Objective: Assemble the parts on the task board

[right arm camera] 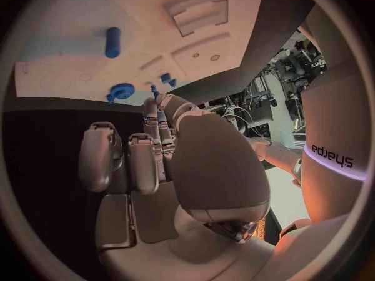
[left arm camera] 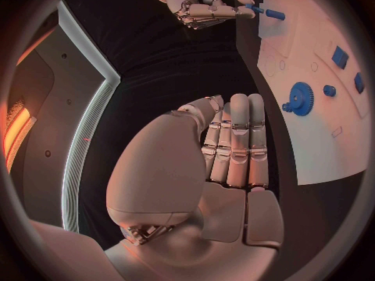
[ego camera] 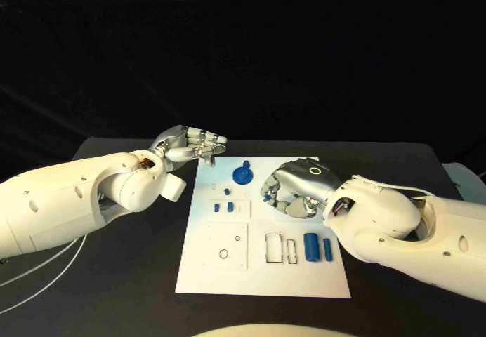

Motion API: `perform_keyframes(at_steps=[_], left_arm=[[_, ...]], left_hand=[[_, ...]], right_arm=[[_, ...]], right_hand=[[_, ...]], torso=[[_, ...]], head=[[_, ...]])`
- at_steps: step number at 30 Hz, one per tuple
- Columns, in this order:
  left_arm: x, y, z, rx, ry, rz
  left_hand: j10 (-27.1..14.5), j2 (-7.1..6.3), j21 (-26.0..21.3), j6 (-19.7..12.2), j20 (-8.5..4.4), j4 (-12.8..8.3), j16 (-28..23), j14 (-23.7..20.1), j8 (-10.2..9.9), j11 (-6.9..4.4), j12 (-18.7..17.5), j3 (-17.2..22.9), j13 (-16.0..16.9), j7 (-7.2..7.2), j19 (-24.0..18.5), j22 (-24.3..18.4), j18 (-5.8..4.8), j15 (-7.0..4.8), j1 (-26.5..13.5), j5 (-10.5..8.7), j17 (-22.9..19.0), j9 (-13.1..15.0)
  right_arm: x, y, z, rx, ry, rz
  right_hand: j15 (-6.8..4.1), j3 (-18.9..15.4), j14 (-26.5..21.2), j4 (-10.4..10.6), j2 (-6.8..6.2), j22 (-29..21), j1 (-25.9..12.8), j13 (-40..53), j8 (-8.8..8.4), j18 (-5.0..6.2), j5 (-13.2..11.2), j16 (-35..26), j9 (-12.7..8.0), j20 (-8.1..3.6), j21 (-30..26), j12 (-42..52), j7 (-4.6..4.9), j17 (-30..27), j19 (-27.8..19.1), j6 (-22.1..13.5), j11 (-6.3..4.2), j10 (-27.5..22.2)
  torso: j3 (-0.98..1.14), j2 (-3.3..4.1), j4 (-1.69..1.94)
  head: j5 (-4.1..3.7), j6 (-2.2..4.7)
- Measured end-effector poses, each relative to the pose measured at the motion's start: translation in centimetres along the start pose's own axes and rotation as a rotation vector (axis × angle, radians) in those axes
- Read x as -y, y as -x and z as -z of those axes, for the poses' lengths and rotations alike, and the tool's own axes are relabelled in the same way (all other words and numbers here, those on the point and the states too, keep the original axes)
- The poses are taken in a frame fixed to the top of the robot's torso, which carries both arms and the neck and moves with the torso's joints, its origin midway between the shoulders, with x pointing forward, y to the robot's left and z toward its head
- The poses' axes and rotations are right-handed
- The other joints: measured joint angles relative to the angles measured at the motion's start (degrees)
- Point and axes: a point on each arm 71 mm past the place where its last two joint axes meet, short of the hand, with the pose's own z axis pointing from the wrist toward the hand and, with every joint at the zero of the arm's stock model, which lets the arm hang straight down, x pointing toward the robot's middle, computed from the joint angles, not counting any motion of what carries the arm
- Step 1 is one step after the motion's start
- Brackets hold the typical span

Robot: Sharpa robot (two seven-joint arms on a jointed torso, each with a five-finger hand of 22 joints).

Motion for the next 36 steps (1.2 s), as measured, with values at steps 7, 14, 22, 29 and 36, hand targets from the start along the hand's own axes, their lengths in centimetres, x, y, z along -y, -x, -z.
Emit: perform_keyframes(at_steps=[7, 14, 22, 29, 36], left_arm=[[-0.1, -0.5, -0.5, -0.012, -0.001, 0.003], [-0.1, -1.2, -1.0, -0.028, -0.003, 0.008], [-0.1, -1.5, -1.1, -0.038, -0.003, 0.011], [-0.1, -1.6, -1.1, -0.041, -0.002, 0.011], [-0.1, -1.7, -1.1, -0.044, 0.000, 0.012]], left_hand=[[-0.2, 0.17, 0.0, -0.2, 0.00, 0.0, -0.1, 0.0, 0.0, -0.21, 0.0, 0.0, 0.0, 0.20, 0.0, -0.1, 0.00, 0.00, -0.2, 0.00, -0.1, 0.0], [-0.2, 0.23, -0.2, -0.2, 0.00, 0.0, -0.1, 0.0, 0.0, -0.21, 0.0, 0.0, 0.0, 0.20, 0.0, -0.1, 0.01, 0.00, -0.2, 0.00, -0.1, 0.0], [-0.2, 0.23, -0.2, -0.2, 0.00, 0.0, -0.1, 0.0, 0.0, -0.21, 0.0, 0.0, 0.0, 0.20, 0.0, -0.1, 0.00, 0.00, -0.2, 0.00, -0.1, 0.0], [-0.4, 0.22, -0.2, -0.2, 0.00, 0.0, -0.1, 0.0, 0.0, -0.01, 0.0, 0.0, 0.0, 0.20, 0.0, -0.1, 0.00, 0.00, -0.2, 0.00, -0.1, 0.0], [-0.4, 0.22, -0.2, -0.2, 0.00, 0.0, -0.1, 0.0, 0.0, -0.01, 0.0, -0.3, 0.0, 0.20, 0.0, -0.2, 0.00, 0.00, -0.2, 0.00, -0.1, -0.1]], right_arm=[[-1.8, -1.8, -1.1, -0.024, 0.045, -0.032], [-2.9, -4.1, -1.8, -0.061, 0.064, -0.067], [-3.4, -5.8, -2.3, -0.089, 0.070, -0.089], [-3.7, -6.6, -2.3, -0.105, 0.075, -0.099], [-3.9, -7.1, -2.4, -0.118, 0.077, -0.102]], right_hand=[[0.00, 0.0, 0.0, 0.0, 0.03, 0.0, 0.0, 0.0, 0.00, 0.00, 0.0, 0.0, 0.0, 0.00, 0.0, -0.2, 0.00, 0.0, 0.0, 0.0, 0.00, 0.0], [0.00, 0.2, 0.0, 0.2, 0.37, 0.0, -0.4, -0.1, -0.08, 0.01, 0.0, 0.0, 0.0, 0.00, 0.0, -0.2, 0.00, 0.0, 0.0, 0.0, 0.00, 0.0], [0.00, 0.2, 0.0, 0.2, 0.37, 0.0, -0.4, -0.1, -0.14, 0.01, -0.1, 0.0, 0.0, 0.00, 0.0, -0.2, 0.13, 0.0, 0.0, 0.1, 0.00, 0.0], [0.00, 0.3, 0.0, 0.0, 0.37, 0.0, -0.4, -0.1, -0.25, 0.01, -0.1, 0.0, 0.0, 0.00, 0.0, -0.2, 0.20, 0.0, 0.0, 0.0, 0.00, 0.0], [0.00, 0.3, 0.0, 0.0, 0.37, 0.0, -0.4, -0.1, -0.36, 0.01, -0.1, 0.0, 0.0, 0.00, 0.0, -0.2, 0.20, 0.0, 0.0, 0.0, 0.00, 0.0]], torso=[[-0.10, 0.00, 0.06], [-0.10, 0.05, -0.02], [-0.10, 0.05, -0.01], [-0.10, 0.05, -0.01], [-0.10, 0.09, -0.04]], head=[[1.89, -0.60], [4.02, -1.53], [5.05, -2.38], [5.50, -2.91], [5.55, -3.15]])
